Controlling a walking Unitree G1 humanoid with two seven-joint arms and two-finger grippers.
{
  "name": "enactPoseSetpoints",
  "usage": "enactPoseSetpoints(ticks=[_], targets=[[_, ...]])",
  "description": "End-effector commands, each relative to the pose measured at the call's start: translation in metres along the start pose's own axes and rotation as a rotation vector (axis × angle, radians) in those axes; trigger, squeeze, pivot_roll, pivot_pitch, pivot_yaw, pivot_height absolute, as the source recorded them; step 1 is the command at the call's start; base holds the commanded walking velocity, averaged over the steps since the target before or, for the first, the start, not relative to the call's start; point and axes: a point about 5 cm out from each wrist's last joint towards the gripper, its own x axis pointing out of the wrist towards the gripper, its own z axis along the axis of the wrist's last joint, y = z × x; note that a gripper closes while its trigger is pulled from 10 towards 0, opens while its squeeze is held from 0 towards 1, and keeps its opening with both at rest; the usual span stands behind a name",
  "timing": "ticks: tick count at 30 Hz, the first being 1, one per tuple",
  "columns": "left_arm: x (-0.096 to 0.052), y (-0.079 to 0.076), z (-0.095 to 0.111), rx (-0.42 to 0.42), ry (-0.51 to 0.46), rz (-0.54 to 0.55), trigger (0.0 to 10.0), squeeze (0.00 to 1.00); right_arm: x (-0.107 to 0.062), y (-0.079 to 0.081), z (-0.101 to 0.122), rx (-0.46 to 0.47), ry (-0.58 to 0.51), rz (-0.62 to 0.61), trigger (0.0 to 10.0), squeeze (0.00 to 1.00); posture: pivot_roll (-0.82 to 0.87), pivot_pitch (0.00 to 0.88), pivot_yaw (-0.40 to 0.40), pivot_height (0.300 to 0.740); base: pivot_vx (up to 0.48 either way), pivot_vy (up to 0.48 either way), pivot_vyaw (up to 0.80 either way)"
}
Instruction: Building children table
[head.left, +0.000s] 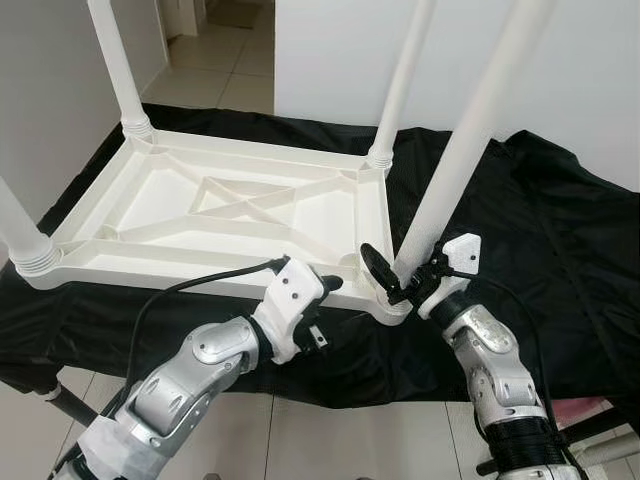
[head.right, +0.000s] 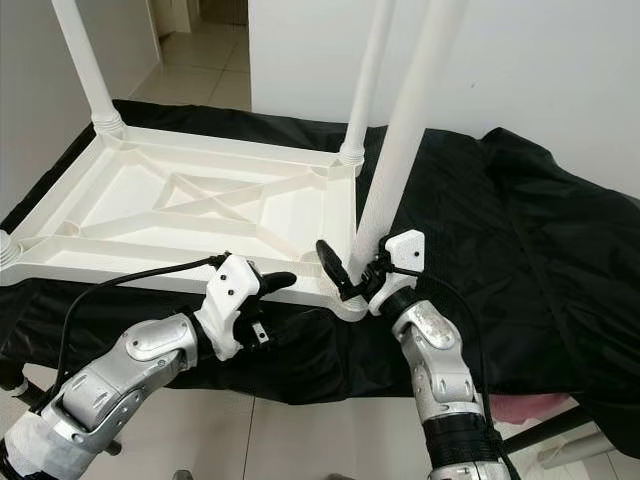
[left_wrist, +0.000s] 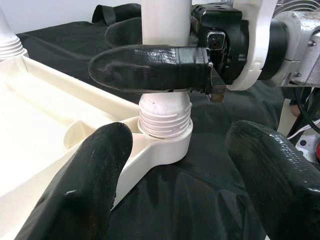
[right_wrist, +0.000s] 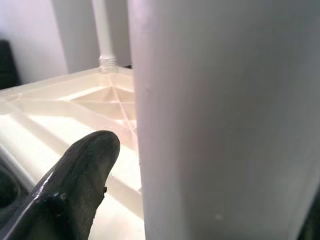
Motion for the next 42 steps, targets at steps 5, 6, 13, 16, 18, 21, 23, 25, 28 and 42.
enactPoseSetpoints(ticks=[5, 6, 13, 16, 18, 21, 23, 25, 28, 42], targets=[[-0.001, -0.002, 0.002, 0.008, 0.008, -0.076, 10.0, 0.0, 0.001, -0.003, -0.005, -0.02, 0.049, 0.073, 9.6, 0.0, 0.03, 0.0, -0.075, 0.74, 0.0, 0.0, 0.0], [-0.001, -0.002, 0.002, 0.01, 0.008, -0.07, 10.0, 0.0, -0.001, -0.007, -0.008, -0.023, 0.07, 0.087, 7.6, 0.0, 0.04, 0.0, -0.077, 0.74, 0.0, 0.0, 0.0], [-0.003, 0.0, 0.002, 0.012, 0.008, -0.054, 10.0, 0.0, -0.009, -0.017, -0.014, -0.02, 0.104, 0.113, 0.0, 0.0, 0.04, 0.0, -0.084, 0.74, 0.0, 0.0, 0.0], [-0.003, 0.001, 0.003, 0.011, 0.006, -0.05, 10.0, 0.0, -0.01, -0.019, -0.015, -0.018, 0.111, 0.117, 0.0, 0.0, 0.04, 0.0, -0.084, 0.74, 0.0, 0.0, 0.0], [-0.003, 0.001, 0.003, 0.011, 0.006, -0.05, 10.0, 0.0, -0.01, -0.019, -0.015, -0.018, 0.111, 0.117, 0.0, 0.0, 0.04, 0.0, -0.084, 0.74, 0.0, 0.0, 0.0], [-0.003, 0.001, 0.003, 0.012, 0.005, -0.047, 10.0, 0.0, -0.011, -0.02, -0.016, -0.016, 0.115, 0.118, 0.0, 0.0, 0.03, 0.0, -0.087, 0.74, 0.0, 0.0, 0.0], [-0.003, 0.0, 0.003, 0.009, 0.004, -0.05, 10.0, 0.0, -0.011, -0.021, -0.017, -0.012, 0.117, 0.114, 0.0, 0.0, 0.03, 0.0, -0.085, 0.74, 0.0, 0.0, 0.0], [-0.002, -0.001, 0.003, 0.007, 0.003, -0.052, 10.0, 0.0, -0.011, -0.021, -0.017, -0.001, 0.114, 0.105, 10.0, 0.0, 0.02, 0.0, -0.083, 0.74, 0.0, 0.0, 0.0], [-0.002, -0.002, 0.003, 0.006, 0.003, -0.055, 10.0, 0.0, -0.01, -0.019, -0.017, 0.012, 0.109, 0.093, 10.0, 0.0, 0.02, 0.0, -0.083, 0.74, 0.0, 0.0, 0.0], [-0.001, -0.005, 0.001, -0.011, -0.002, -0.046, 10.0, 0.0, -0.005, 0.002, -0.011, 0.059, 0.037, -0.274, 10.0, 0.0, 0.03, 0.0, -0.096, 0.74, 0.0, 0.0, 0.0]])
